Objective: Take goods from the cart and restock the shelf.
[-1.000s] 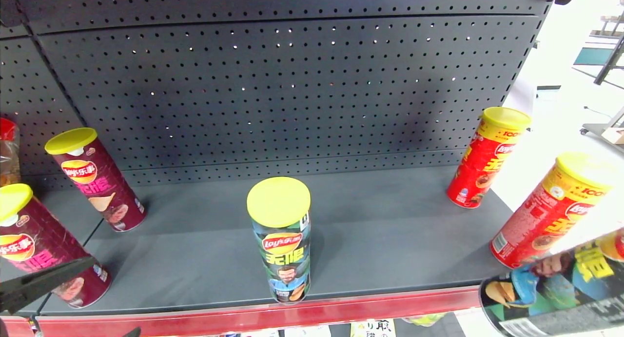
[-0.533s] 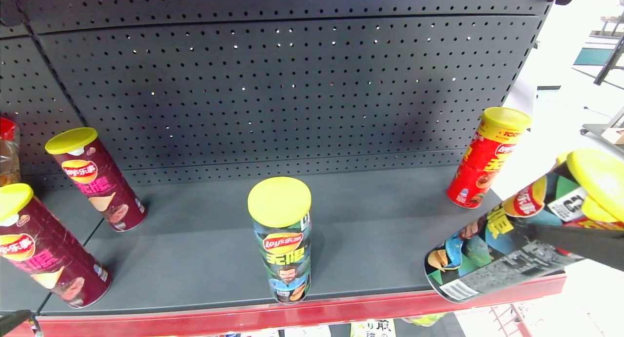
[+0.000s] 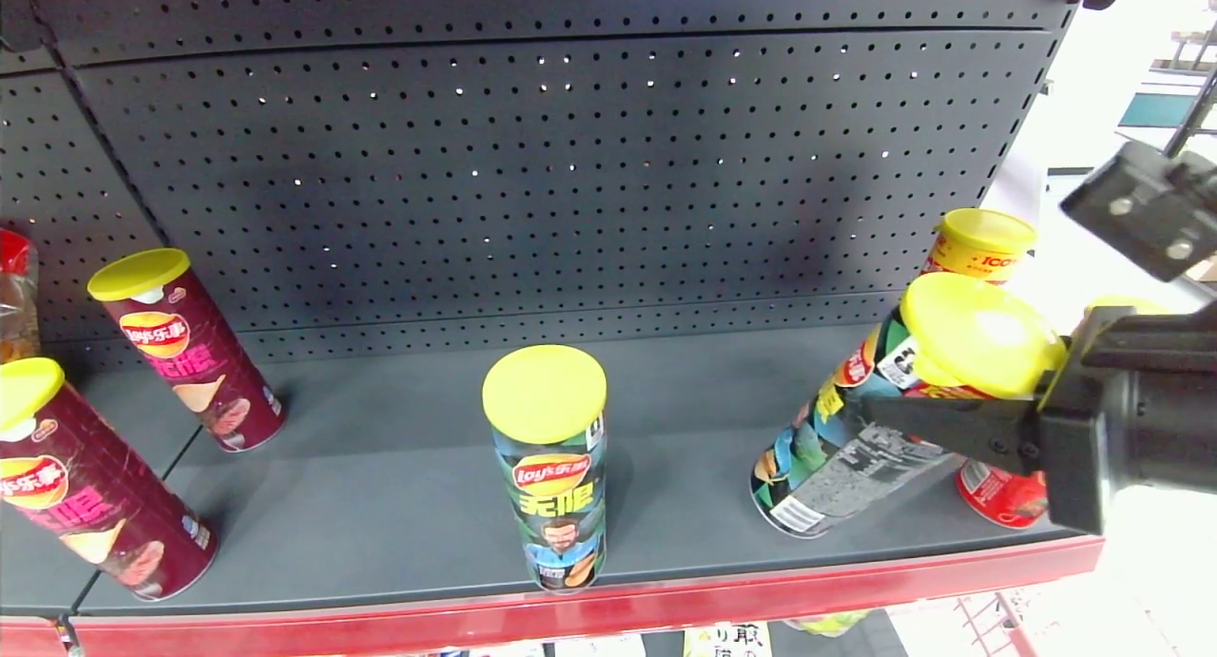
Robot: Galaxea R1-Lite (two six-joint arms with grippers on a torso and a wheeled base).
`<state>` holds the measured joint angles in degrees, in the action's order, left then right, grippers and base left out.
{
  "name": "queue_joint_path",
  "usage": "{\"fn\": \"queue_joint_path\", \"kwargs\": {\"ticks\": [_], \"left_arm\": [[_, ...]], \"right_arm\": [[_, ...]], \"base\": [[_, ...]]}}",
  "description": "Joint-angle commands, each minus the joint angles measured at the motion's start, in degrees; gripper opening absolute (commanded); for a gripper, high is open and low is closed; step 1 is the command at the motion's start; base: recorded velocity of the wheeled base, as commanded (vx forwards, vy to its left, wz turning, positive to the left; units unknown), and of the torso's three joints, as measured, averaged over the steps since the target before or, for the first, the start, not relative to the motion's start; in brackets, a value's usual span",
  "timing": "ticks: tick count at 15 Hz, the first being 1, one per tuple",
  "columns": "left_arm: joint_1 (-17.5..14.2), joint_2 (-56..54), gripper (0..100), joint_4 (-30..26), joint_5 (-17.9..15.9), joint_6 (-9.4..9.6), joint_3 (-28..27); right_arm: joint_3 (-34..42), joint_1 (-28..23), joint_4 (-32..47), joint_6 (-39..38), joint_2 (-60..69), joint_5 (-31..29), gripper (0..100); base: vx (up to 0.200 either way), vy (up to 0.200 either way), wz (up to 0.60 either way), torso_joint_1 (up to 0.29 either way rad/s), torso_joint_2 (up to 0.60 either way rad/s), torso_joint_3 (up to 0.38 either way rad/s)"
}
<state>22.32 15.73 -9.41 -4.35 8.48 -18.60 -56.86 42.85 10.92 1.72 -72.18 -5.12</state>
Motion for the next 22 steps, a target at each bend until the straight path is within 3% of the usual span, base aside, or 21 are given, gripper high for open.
{"fn": "queue_joint_path", "kwargs": {"ticks": [1,11,14,22], "left_arm": [[0.0,0.0,100,0.0,0.0,0.04,0.1],[0.0,-2.5,100,-1.9,0.0,0.04,0.5],[0.0,-4.4,100,-3.8,1.6,-0.14,0.7],[0.0,-5.0,100,-4.8,1.6,-0.14,1.5]], "right_arm": [[-0.8,1.4,-0.2,0.0,-3.8,-0.5,0],[-13.9,0.7,-0.1,-0.1,-16.9,-0.2,0],[-13.9,0.4,-0.1,-0.2,-18.4,0.1,0],[-19.1,0.2,0.1,-0.2,-22.9,0.0,0]], "base": [[0.000,0.000,0.00,0.000,0.00,0.000],[0.000,0.000,0.00,0.000,0.00,0.000],[0.000,0.000,0.00,0.000,0.00,0.000],[0.000,0.000,0.00,0.000,0.00,0.000]]}}
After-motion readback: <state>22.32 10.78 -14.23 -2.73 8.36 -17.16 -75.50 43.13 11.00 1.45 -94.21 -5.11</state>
